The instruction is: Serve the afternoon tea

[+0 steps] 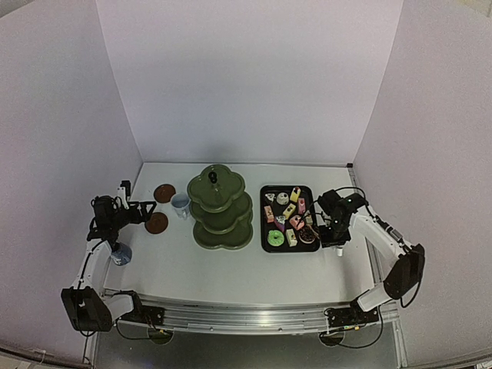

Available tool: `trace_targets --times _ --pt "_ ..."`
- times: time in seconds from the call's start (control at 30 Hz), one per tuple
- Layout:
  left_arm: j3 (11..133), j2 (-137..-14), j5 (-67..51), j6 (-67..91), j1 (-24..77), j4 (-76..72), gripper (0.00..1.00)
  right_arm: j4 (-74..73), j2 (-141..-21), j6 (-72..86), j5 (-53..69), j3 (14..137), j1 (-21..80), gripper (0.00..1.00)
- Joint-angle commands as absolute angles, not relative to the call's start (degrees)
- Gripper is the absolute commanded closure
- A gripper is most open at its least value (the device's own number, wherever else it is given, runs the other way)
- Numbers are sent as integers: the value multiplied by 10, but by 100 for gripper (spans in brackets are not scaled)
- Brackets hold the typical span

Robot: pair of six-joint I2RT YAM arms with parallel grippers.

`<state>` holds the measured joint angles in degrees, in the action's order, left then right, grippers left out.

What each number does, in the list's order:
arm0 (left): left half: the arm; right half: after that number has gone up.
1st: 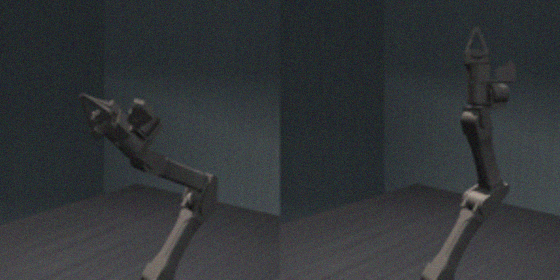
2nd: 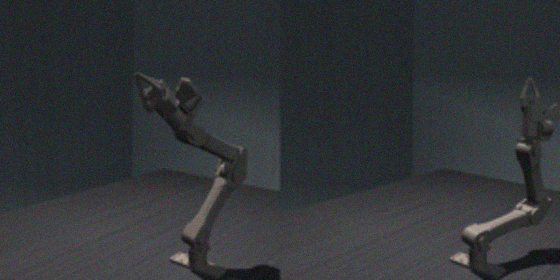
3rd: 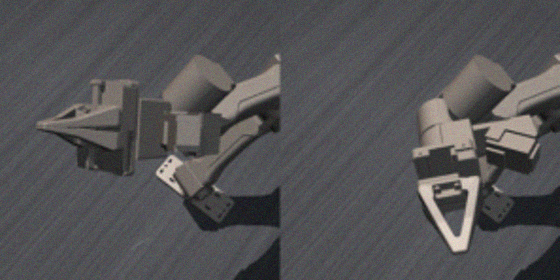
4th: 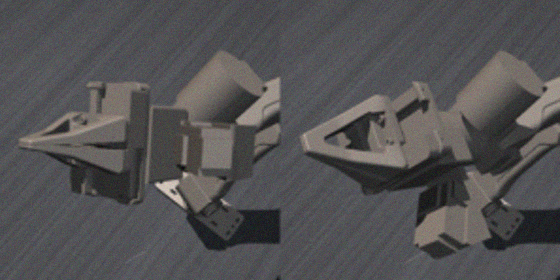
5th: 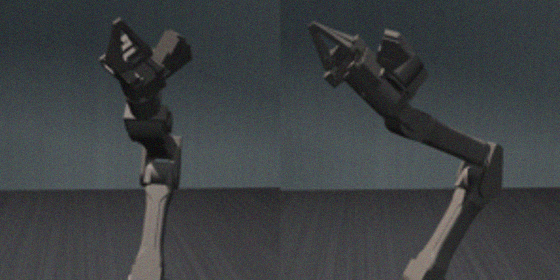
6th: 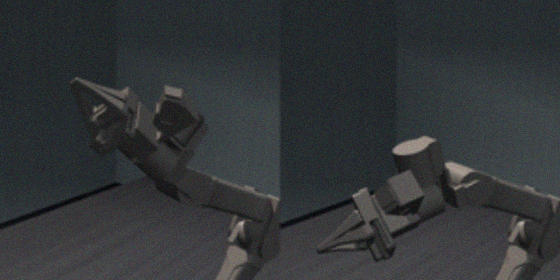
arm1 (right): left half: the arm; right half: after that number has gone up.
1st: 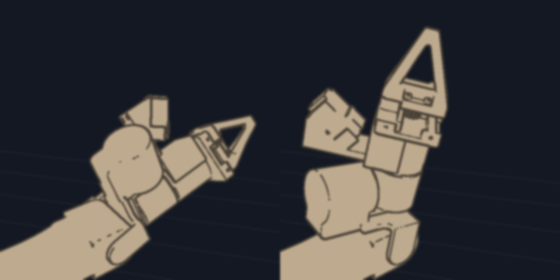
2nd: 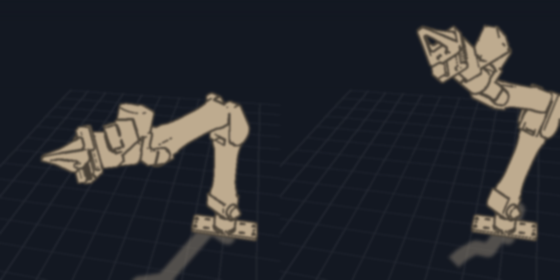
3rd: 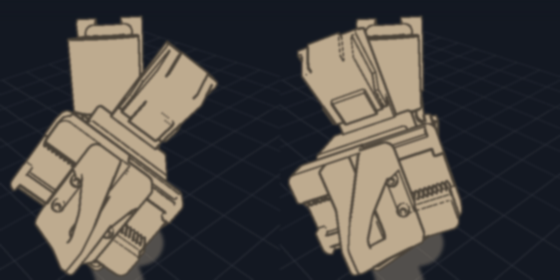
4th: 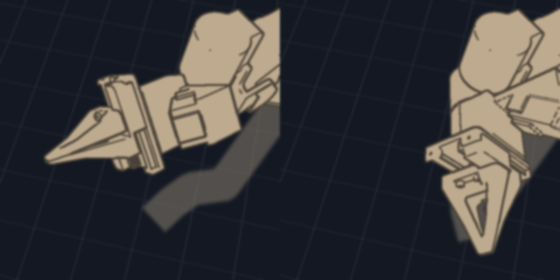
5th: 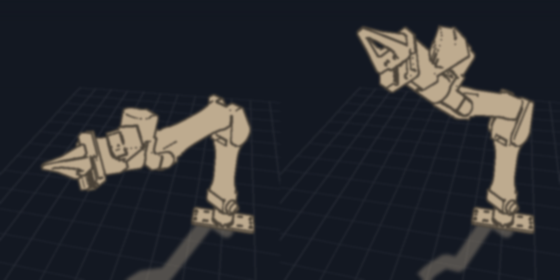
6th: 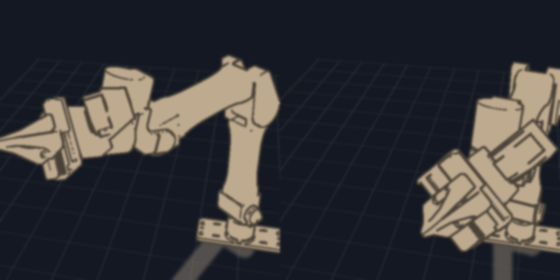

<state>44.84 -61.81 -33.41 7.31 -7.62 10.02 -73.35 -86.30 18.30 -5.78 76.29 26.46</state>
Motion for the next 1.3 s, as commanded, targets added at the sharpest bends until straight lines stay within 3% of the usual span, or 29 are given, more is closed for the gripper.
trace_targets --times 0.0,0.7,0.83,0.93,1.27 --pt "460 -621 -344 63 -78 95 0 -754 -864 179 -50 778 268 69" --pt "458 -624 -345 60 -78 94 0 -736 -898 165 -45 777 268 69" --pt "457 -623 -345 60 -78 93 0 -730 -900 167 -32 774 268 78" --pt "458 -621 -345 57 -78 95 0 -732 -891 170 -31 771 269 100" --pt "457 -625 -346 57 -78 92 0 -747 -855 168 -30 773 268 100"
